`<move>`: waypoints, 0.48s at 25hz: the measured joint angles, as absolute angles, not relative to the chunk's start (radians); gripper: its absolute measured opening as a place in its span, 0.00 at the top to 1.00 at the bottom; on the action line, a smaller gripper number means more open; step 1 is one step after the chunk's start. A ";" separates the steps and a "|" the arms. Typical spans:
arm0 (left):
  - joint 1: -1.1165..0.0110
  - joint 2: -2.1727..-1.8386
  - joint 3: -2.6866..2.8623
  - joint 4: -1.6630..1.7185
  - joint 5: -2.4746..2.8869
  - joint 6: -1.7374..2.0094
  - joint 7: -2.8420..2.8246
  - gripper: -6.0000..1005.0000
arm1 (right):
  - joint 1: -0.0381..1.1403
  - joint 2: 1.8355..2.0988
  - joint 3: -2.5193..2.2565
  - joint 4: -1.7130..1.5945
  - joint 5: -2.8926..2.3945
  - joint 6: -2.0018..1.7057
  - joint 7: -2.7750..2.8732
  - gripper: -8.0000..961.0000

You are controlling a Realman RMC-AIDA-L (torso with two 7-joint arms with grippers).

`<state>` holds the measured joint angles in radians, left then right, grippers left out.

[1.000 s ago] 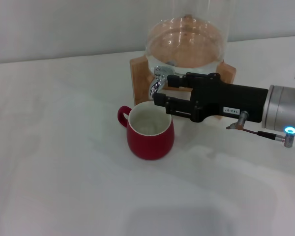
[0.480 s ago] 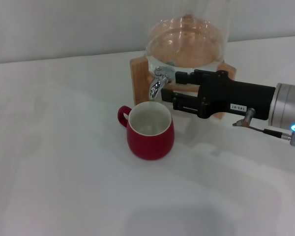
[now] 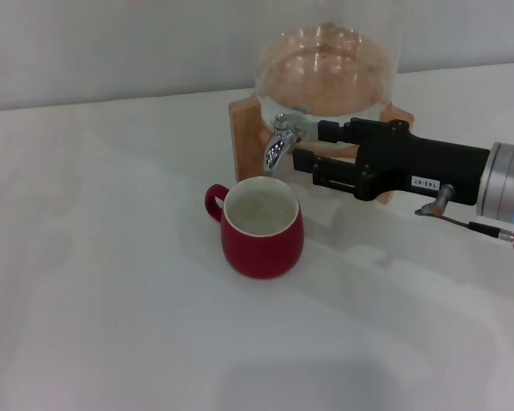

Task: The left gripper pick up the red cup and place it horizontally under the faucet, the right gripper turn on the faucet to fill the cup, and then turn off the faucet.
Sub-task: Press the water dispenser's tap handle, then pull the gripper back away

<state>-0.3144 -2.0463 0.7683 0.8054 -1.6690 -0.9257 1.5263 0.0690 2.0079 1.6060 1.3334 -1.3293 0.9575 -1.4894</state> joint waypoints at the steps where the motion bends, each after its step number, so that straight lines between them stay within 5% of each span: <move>1: -0.314 -2.046 0.768 0.805 -1.669 -0.926 1.526 0.30 | 0.069 2.008 1.607 1.333 -1.329 0.960 -1.489 0.34; 12: -0.314 -2.045 0.768 0.805 -1.669 -0.922 1.524 0.30 | 0.066 2.007 1.681 1.291 -1.251 1.117 -1.520 0.34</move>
<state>-0.3144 -2.0450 0.7677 0.8054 -1.6689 -0.9224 1.5245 0.0657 2.0069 1.6813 1.2914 -1.2512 1.1167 -1.5197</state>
